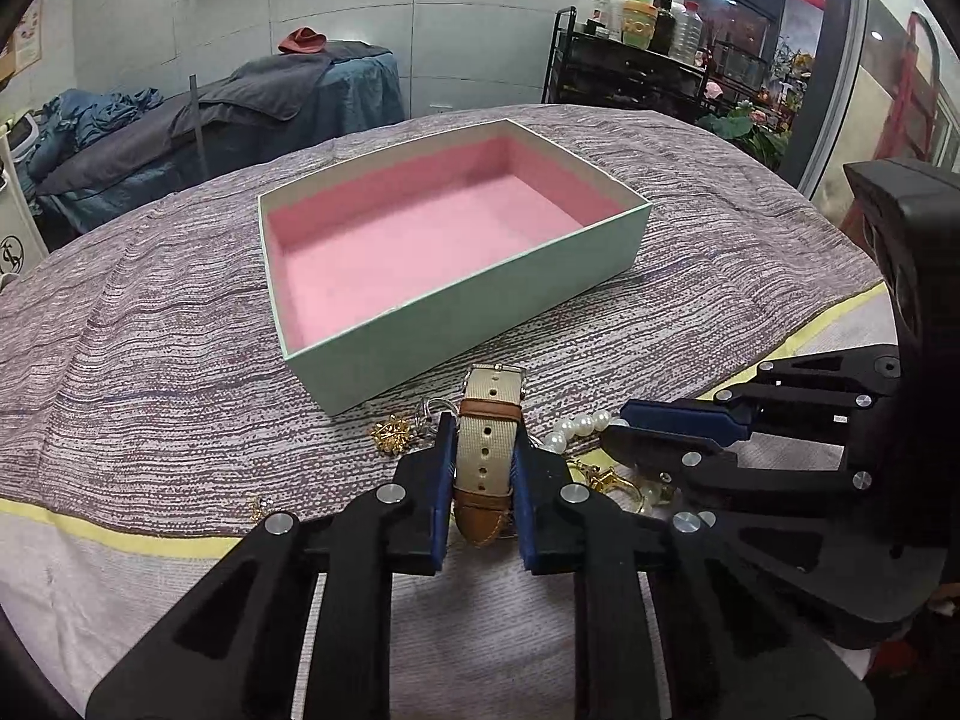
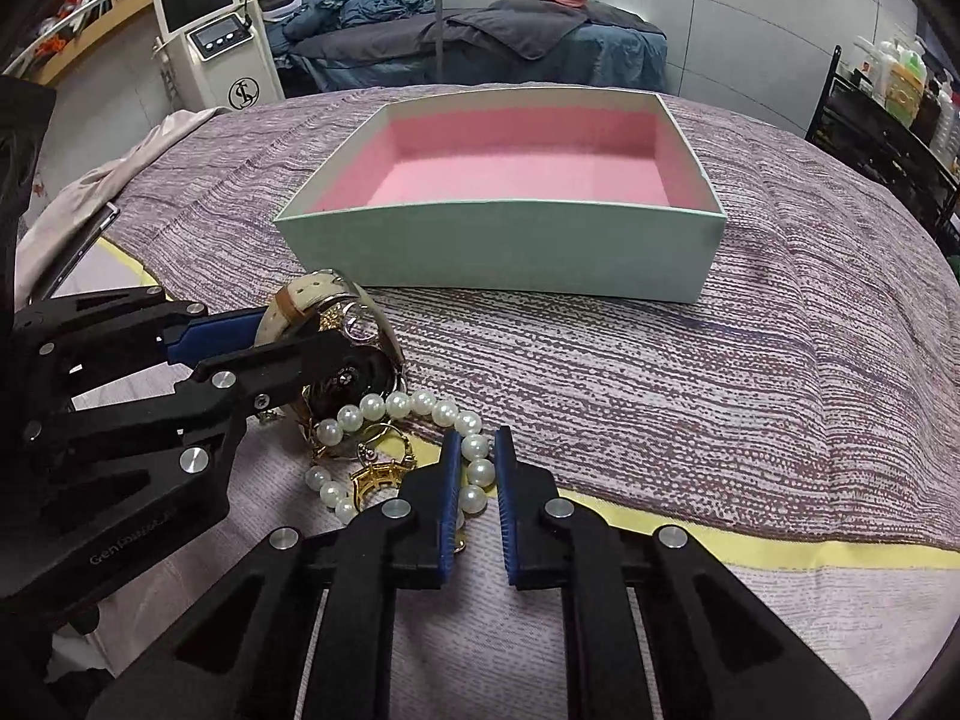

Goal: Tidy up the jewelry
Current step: 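Grasp the beige-strap watch with the left tool while the right tool grasps the pearl bracelet, then carry the watch with the left tool while the right tool carries the bracelet into the pink box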

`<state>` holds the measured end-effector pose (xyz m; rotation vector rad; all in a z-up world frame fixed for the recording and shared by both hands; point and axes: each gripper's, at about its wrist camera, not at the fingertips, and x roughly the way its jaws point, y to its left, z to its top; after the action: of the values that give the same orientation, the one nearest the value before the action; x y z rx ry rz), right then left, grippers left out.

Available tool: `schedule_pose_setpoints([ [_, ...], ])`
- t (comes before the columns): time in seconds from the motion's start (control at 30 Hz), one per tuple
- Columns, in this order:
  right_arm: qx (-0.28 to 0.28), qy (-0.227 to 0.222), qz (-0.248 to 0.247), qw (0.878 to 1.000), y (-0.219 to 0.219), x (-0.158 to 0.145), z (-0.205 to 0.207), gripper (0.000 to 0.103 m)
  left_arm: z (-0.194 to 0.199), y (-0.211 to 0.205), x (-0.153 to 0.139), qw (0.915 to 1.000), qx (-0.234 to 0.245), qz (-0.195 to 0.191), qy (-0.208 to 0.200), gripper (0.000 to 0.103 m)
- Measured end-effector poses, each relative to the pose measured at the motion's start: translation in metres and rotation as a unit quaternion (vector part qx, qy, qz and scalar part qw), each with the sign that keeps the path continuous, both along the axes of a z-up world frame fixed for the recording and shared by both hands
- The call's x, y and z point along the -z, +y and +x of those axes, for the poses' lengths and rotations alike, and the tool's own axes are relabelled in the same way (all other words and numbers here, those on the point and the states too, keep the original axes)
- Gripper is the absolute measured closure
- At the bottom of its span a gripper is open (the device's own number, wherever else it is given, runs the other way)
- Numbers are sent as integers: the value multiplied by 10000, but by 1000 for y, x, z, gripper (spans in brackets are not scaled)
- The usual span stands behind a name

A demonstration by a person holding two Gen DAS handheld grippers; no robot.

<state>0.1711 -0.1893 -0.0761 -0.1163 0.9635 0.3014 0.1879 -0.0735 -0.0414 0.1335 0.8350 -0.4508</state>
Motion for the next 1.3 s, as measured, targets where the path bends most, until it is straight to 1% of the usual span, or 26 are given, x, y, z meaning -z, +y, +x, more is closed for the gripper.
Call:
schedule_pose_setpoints([
  [0.07,-56,-60,1,10000,2,0,0,94,-1,0,0,10000,-6,3,-20,86],
  [0.2,-146,-98,240,9996,2,-3,-4,94,-6,6,0,9999,-55,-114,17,86],
  [0.3,-221,-227,403,9987,0,-14,-12,94,-11,14,-4,9998,-51,-184,19,86],
  [0.4,-287,-333,623,9971,-7,-27,-21,94,-15,23,-8,9994,-34,-336,68,86],
  [0.5,-403,-401,834,9949,-13,-40,-27,94,-21,30,-16,9992,-51,-402,-2,86],
  [0.7,-602,-604,931,9920,-15,-60,-36,94,-28,41,-30,9987,-19,-506,-98,86],
  [0.77,-616,-656,953,9914,-16,-65,-36,94,-28,45,-34,9983,4,-577,-67,86],
  [0.87,-630,-672,1146,9891,-20,-73,-33,94,-25,51,-40,9974,56,-719,9,86],
  [1.0,-699,-764,1280,9864,-22,-86,-32,94,-24,51,-47,9981,84,-602,-98,86],
  [1.07,-737,-802,1336,9850,-22,-92,-31,94,-21,50,-49,9980,128,-607,-96,86],
  [1.17,-707,-953,1269,9848,-21,-100,-27,94,-11,49,-53,9979,152,-620,-113,86],
  [1.3,-667,-1130,1249,9835,-19,-113,-13,94,8,43,-59,9985,135,-484,-208,86],
])
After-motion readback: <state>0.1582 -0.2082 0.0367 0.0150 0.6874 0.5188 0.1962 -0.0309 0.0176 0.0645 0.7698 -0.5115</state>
